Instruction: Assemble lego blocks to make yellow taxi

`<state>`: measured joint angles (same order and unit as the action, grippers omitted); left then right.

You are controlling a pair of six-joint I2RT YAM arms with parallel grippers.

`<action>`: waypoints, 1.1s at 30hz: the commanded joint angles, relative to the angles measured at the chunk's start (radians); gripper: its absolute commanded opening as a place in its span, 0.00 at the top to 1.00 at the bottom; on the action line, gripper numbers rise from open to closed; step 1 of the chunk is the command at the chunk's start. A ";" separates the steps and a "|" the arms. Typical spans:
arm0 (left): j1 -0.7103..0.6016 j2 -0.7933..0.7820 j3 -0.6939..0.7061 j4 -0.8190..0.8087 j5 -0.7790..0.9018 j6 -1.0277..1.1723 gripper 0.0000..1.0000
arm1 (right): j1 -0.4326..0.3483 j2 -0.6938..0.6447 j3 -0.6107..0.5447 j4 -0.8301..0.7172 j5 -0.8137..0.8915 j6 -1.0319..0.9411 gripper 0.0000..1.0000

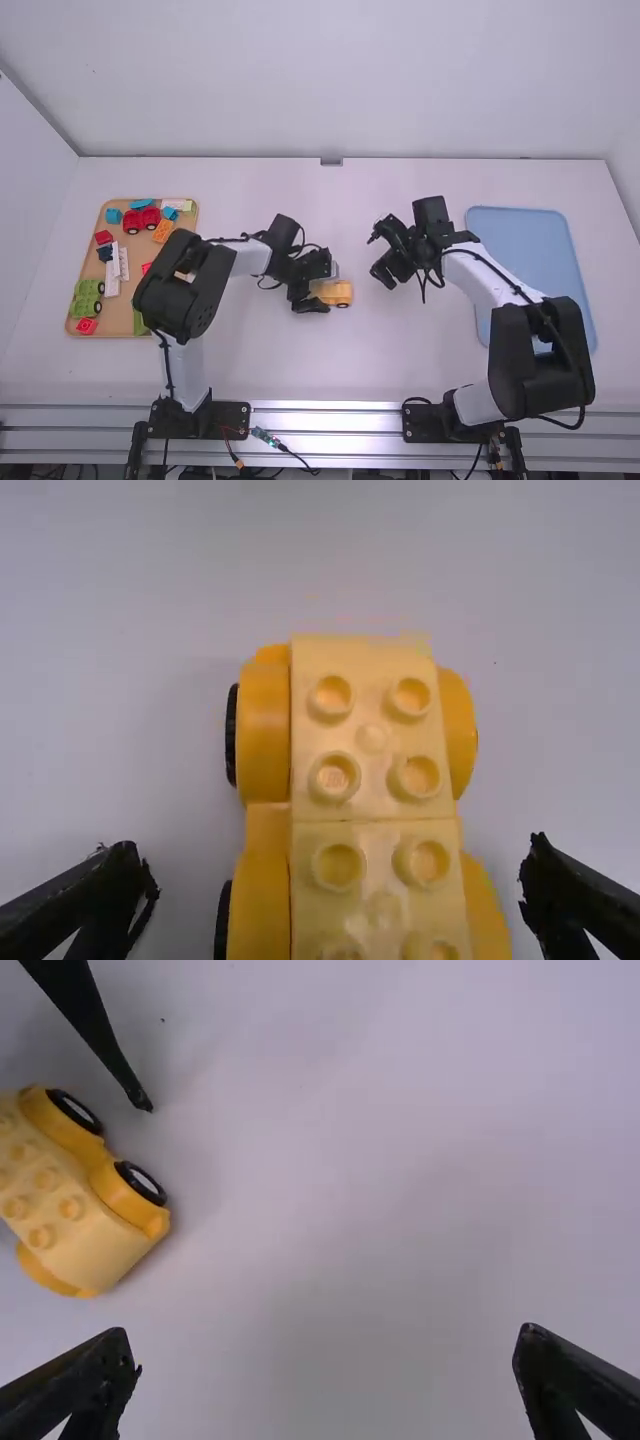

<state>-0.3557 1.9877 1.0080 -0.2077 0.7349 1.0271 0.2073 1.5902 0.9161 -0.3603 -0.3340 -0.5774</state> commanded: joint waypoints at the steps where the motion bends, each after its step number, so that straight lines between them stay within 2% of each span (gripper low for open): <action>1: -0.005 -0.025 0.061 -0.070 -0.045 0.018 0.01 | 0.003 -0.010 0.012 0.004 -0.002 0.005 0.01; 9: 0.003 -0.092 0.312 -0.436 -0.125 0.018 0.01 | 0.003 -0.010 0.012 0.008 -0.002 0.005 0.01; 12: 0.003 -0.094 0.482 -0.656 -0.252 0.010 0.01 | 0.003 -0.010 0.012 0.009 -0.001 0.005 0.01; 13: 0.003 -0.094 0.497 -0.675 -0.269 0.010 0.01 | 0.003 -0.010 0.012 0.010 -0.002 0.005 0.01; 16: 0.002 -0.094 0.660 -0.848 -0.440 0.007 0.01 | 0.003 -0.010 0.012 0.024 -0.002 0.005 0.01; 18: 0.005 -0.094 0.711 -0.870 -0.500 -0.038 0.01 | 0.003 -0.010 0.012 0.035 -0.001 0.006 0.01; 24: 0.087 -0.094 0.898 -0.825 -0.731 -0.388 0.01 | 0.003 -0.010 0.012 0.056 -0.001 0.005 0.01; 33: 0.296 -0.094 1.023 -0.788 -0.781 -0.462 0.01 | 0.003 -0.010 0.014 0.066 0.029 0.005 0.01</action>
<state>-0.0944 1.9240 2.0113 -0.9913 -0.0059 0.6079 0.2073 1.5902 0.9161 -0.2939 -0.3145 -0.5743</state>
